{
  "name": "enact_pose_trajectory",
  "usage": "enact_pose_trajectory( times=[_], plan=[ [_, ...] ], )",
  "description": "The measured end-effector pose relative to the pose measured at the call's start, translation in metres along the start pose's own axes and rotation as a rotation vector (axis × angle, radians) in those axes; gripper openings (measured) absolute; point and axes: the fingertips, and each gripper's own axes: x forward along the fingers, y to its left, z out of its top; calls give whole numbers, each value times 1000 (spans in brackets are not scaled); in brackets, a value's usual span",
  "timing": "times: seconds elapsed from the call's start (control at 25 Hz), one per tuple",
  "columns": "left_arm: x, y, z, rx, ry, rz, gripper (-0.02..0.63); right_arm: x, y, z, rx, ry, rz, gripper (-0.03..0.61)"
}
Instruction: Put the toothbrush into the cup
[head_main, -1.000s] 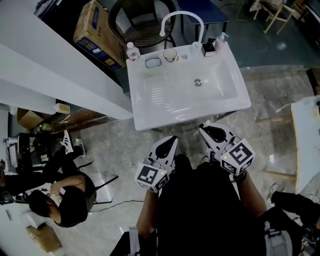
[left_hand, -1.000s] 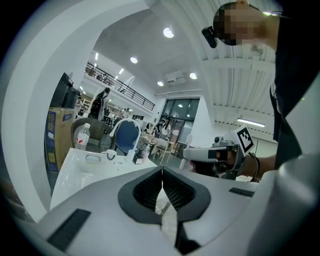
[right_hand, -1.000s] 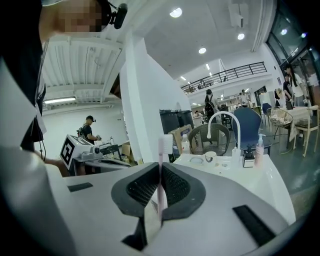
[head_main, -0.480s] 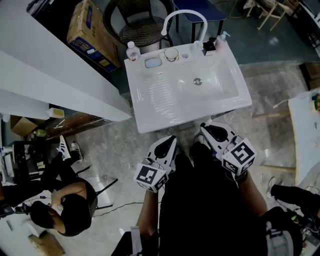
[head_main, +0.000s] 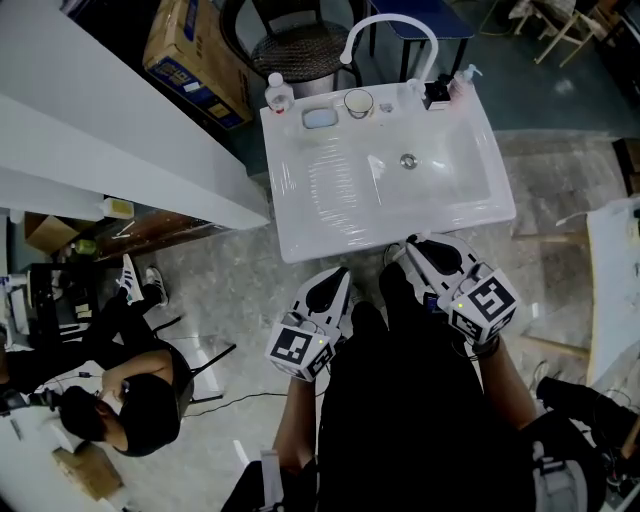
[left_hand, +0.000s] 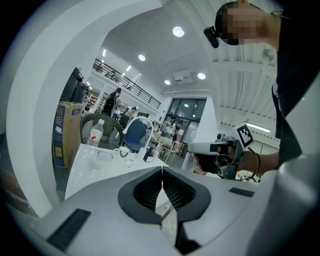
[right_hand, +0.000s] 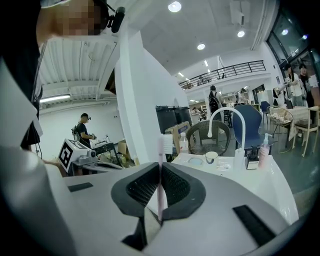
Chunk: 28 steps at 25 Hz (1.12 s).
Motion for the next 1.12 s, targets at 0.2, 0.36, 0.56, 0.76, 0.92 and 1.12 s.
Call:
enact_pose_trajectory(
  times=[0.2,0.36,0.56,0.76,0.92,1.12],
  plan=[
    [21,4,9,2,18,19,12,8,-24,12,8,-23,21,26],
    [49,5,24,25,24,32,12,12,-48,16,38,-27,47,26],
    [82,4,41,48,21,43,12,23,-79,25,56,-37,94,26],
    [113,2,42,61,54,47,12,35,-101,38,48,-64,153,26],
    [142,1,43,54,71,63,12,37,-122,41,59,-71,174,26],
    [172,-1,50,51,71,85,12,40,-140,44,80,-69,223,26]
  ],
)
